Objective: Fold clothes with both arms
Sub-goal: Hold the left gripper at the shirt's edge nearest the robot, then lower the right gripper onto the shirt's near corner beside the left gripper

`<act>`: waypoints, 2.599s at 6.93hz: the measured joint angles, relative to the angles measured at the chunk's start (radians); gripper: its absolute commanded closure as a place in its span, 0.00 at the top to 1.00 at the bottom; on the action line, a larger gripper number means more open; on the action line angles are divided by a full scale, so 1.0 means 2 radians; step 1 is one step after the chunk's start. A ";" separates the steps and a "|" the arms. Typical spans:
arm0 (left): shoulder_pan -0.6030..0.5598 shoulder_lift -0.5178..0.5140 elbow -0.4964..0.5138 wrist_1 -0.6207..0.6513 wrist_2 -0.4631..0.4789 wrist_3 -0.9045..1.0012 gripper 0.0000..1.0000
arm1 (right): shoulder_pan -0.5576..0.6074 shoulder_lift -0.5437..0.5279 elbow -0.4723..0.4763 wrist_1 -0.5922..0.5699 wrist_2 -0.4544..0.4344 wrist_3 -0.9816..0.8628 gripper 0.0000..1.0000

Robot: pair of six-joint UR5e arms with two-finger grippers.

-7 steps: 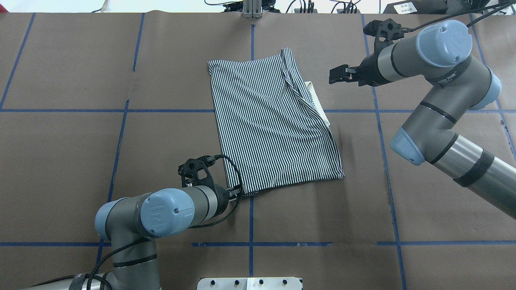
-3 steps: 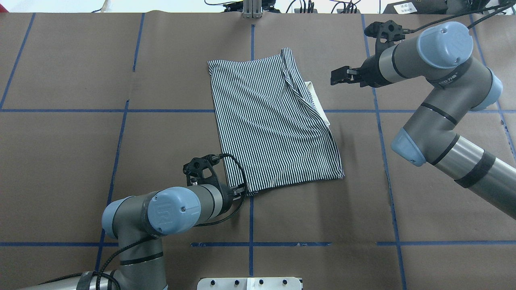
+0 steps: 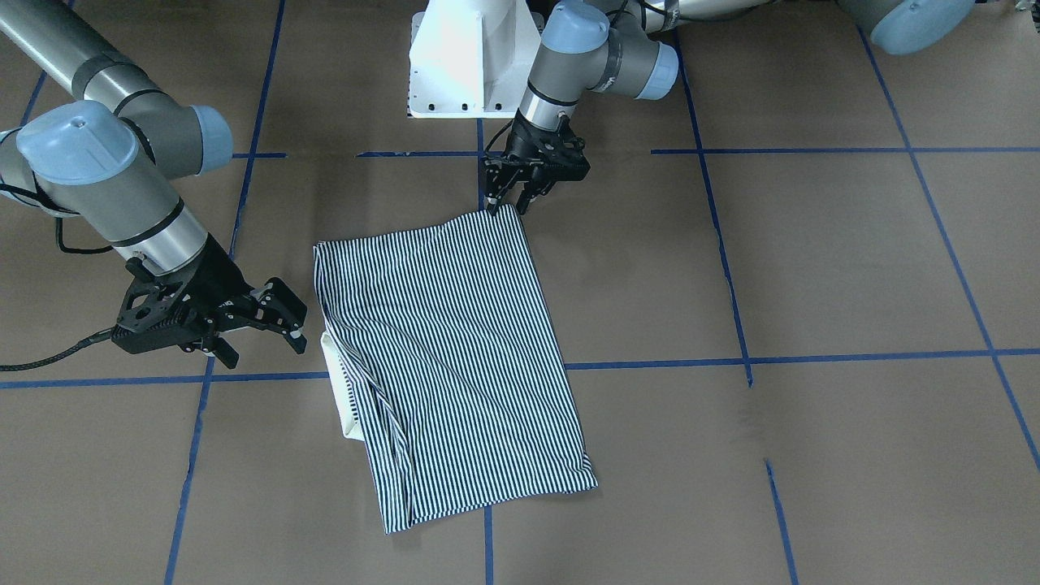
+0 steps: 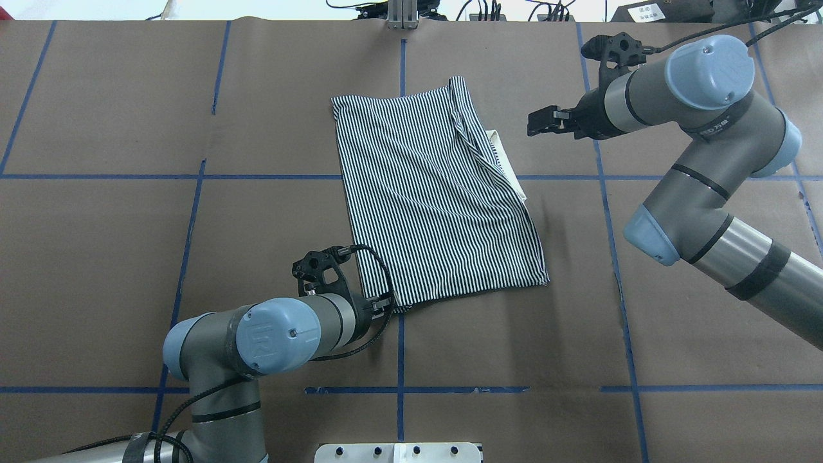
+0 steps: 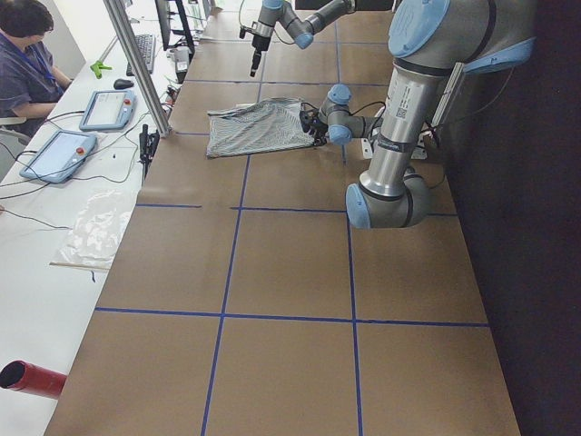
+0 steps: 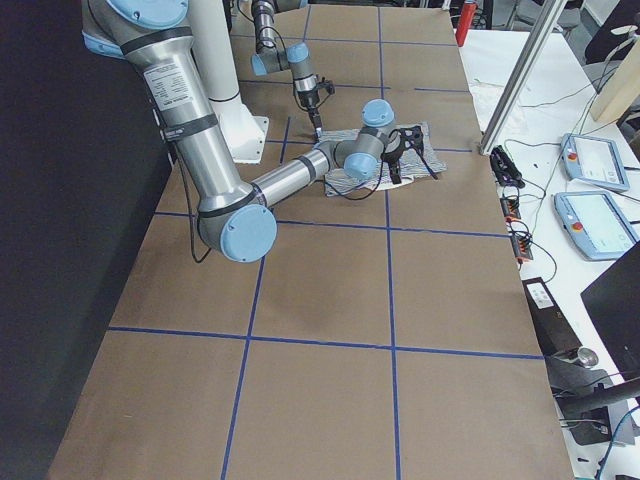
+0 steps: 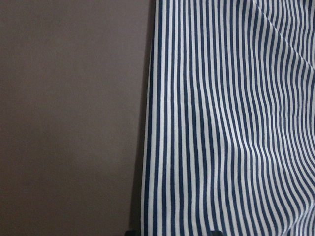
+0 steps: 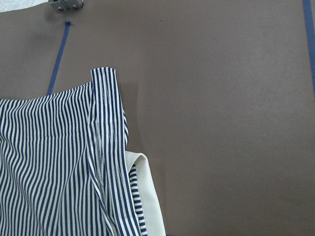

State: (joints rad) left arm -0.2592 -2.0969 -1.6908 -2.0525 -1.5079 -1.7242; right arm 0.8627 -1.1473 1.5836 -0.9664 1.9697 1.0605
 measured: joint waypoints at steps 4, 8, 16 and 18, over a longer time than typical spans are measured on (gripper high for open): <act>0.000 -0.001 0.005 -0.004 0.000 0.001 0.57 | 0.000 0.000 0.000 0.000 0.000 0.000 1.00; 0.001 -0.002 0.012 -0.011 0.000 0.001 0.00 | 0.000 0.000 -0.001 0.000 0.000 -0.001 1.00; -0.021 0.002 0.006 -0.021 0.004 0.025 0.00 | -0.081 -0.022 0.099 -0.072 -0.083 0.269 0.70; -0.030 0.004 -0.004 -0.020 0.025 0.028 0.00 | -0.146 -0.023 0.122 -0.134 -0.137 0.349 0.70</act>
State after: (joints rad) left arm -0.3192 -2.0899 -1.6994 -2.0929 -1.4587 -1.6690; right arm 0.5710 -1.1933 1.8281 -1.2353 1.6954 1.7590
